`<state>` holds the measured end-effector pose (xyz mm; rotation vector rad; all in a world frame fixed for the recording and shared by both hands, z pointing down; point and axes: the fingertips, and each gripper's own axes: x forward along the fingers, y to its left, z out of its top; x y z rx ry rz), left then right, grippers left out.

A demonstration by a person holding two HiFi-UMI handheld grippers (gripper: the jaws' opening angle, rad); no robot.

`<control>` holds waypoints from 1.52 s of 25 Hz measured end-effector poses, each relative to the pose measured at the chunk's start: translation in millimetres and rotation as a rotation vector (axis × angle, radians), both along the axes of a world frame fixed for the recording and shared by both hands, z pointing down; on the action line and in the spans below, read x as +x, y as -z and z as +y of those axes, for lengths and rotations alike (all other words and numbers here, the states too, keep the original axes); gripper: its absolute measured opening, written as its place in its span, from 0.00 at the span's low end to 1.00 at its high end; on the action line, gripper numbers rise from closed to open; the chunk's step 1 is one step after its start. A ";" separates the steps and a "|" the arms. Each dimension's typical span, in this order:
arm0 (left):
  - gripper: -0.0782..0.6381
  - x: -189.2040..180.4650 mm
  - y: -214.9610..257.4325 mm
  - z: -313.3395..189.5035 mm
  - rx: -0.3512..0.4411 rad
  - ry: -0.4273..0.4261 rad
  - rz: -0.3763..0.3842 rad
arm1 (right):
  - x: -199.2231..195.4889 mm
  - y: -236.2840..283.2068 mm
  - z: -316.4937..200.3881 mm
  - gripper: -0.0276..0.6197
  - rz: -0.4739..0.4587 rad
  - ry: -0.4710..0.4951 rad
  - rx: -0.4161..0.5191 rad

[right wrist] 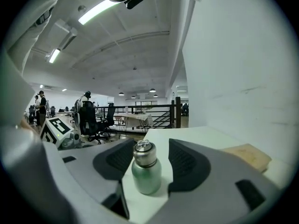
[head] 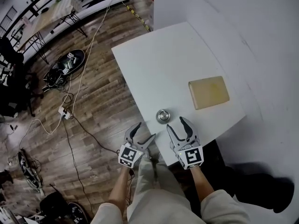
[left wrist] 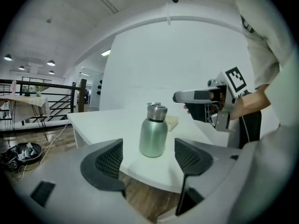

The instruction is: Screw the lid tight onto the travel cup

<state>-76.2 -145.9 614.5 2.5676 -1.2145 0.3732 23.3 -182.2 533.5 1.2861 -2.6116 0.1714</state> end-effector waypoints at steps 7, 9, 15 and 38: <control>0.39 -20.0 48.2 23.1 0.033 0.094 0.007 | 26.3 23.2 23.2 0.18 0.008 -0.054 -0.003; 0.29 -26.1 61.9 29.9 0.050 0.121 0.011 | 30.2 30.7 29.0 0.09 0.003 -0.065 0.000; 0.12 -29.3 107.8 44.6 0.088 0.150 0.018 | 40.3 59.3 44.0 0.04 -0.002 -0.059 0.025; 0.12 -32.0 196.7 60.1 0.176 0.162 -0.006 | 85.9 124.6 86.0 0.04 0.013 -0.124 0.109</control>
